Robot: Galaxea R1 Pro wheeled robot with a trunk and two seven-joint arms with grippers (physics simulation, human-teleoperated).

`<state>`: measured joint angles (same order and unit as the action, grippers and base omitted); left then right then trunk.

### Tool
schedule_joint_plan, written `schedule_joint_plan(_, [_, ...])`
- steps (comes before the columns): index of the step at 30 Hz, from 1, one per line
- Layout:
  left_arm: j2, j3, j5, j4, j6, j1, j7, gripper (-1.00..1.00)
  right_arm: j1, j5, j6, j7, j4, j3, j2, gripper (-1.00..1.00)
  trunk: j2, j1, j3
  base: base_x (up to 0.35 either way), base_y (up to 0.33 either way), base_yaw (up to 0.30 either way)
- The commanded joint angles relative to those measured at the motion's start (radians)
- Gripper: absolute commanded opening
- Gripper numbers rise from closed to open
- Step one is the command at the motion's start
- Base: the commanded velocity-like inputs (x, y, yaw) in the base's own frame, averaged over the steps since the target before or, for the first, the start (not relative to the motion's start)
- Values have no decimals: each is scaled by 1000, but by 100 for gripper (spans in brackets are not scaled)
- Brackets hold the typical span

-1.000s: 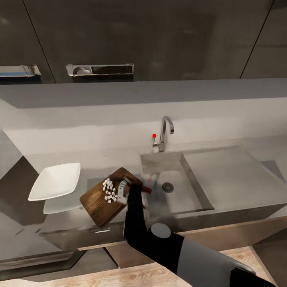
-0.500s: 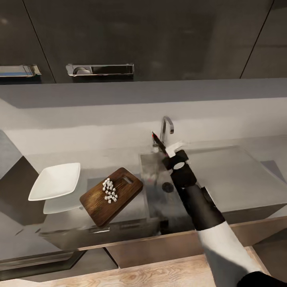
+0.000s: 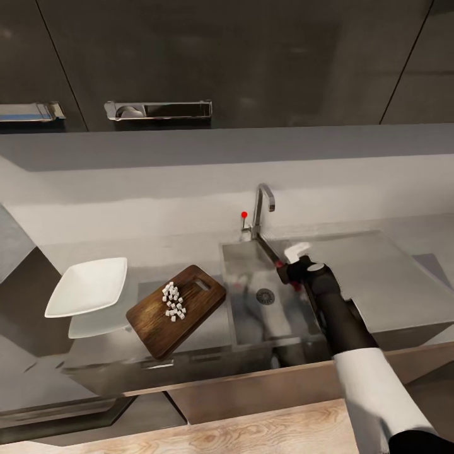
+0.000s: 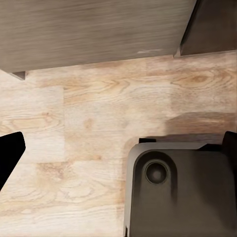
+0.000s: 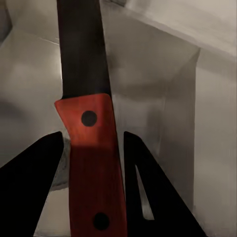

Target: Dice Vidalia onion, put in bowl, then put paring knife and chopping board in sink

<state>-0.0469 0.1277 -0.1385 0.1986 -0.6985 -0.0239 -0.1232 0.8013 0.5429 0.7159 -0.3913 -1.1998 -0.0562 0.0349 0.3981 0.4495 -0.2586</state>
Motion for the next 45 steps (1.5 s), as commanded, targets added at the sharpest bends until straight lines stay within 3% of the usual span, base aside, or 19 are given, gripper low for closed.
schedule_joint_plan(1, [-1, 9, -9, 2, -1, -1, -4, 100, 1, 10, -17, -9, 26, 0, 2, -100, 2, 1, -2, 0, 0, 0])
schedule_joint_plan(4, [-1, 9, -9, 2, -1, -1, -4, 100, 1, -10, -77, -10, 105, 1, 4, -100, 2, 1, -2, 0, 0, 0])
schedule_joint_plan(8, [-1, 9, -9, 2, -1, -1, -4, 100, 1, -120, -131, -11, 179, 2, -1, -100, 2, 1, -2, 0, 0, 0])
schedule_joint_plan(11, [-1, 9, -9, 2, -1, -1, -4, 100, 1, -156, -166, -11, 232, 3, -1, -100, 2, 1, -2, 0, 0, 0])
schedule_joint_plan(15, [-1, 9, -9, 2, -1, -1, -4, 100, 1, -164, -224, -9, 287, 12, -2, -100, 2, 1, -2, 0, 0, 0])
schedule_joint_plan(19, [-1, 9, -9, 2, -1, -1, -4, 100, 1, -165, -296, -3, 348, 102, -1, -100, 2, 1, -2, 0, 0, 0])
schedule_joint_plan(23, [-1, 9, -9, 2, 0, -1, -4, 100, 1, -165, -331, -2, 416, 144, -1, -100, 2, 1, -2, 0, 0, 0])
schedule_joint_plan(45, [-1, 7, -7, -18, -2, -1, -6, 100, 1, -164, -336, 22, 455, 148, 4, -100, 2, 1, -5, 37, 0, 0])
